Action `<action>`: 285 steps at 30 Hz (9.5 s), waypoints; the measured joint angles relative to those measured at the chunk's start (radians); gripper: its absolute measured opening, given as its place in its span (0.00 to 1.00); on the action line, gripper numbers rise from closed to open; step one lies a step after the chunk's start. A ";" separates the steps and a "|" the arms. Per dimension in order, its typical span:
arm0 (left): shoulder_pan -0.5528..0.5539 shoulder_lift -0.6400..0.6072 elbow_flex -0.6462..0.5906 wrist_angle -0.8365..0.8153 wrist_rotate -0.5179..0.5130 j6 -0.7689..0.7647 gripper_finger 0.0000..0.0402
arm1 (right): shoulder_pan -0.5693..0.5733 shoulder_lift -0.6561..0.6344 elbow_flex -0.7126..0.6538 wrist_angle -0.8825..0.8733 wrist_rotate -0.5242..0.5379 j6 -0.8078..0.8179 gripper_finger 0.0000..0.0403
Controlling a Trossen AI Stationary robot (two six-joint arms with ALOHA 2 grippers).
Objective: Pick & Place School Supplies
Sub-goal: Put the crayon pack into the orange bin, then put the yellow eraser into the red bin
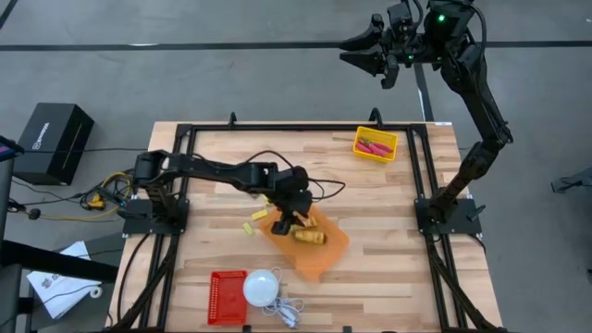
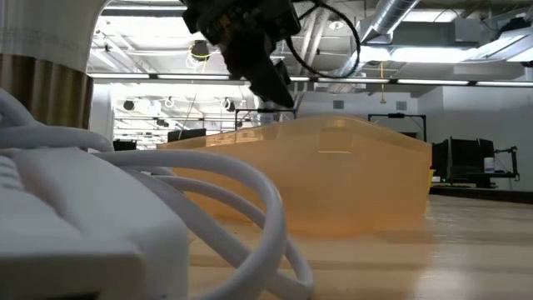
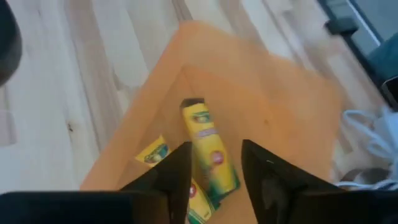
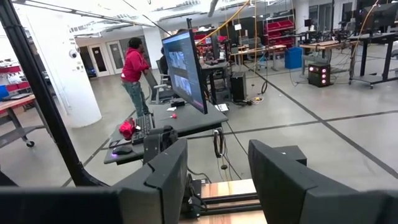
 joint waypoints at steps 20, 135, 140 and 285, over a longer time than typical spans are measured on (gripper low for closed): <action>0.282 -0.240 -0.173 -0.490 -0.293 0.342 0.38 | 0.000 0.000 0.000 0.008 -0.026 -0.026 0.40; 0.091 -0.420 -0.125 0.059 -0.191 -0.415 0.36 | 0.008 0.006 0.000 0.052 -0.024 0.000 0.39; 0.147 -0.513 -0.126 0.062 -0.212 -0.456 0.33 | 0.043 0.006 0.000 0.027 -0.026 -0.026 0.39; 0.191 -0.680 -0.590 -0.006 -0.081 -0.339 0.07 | 0.626 -0.116 0.001 -0.824 1.028 0.216 0.41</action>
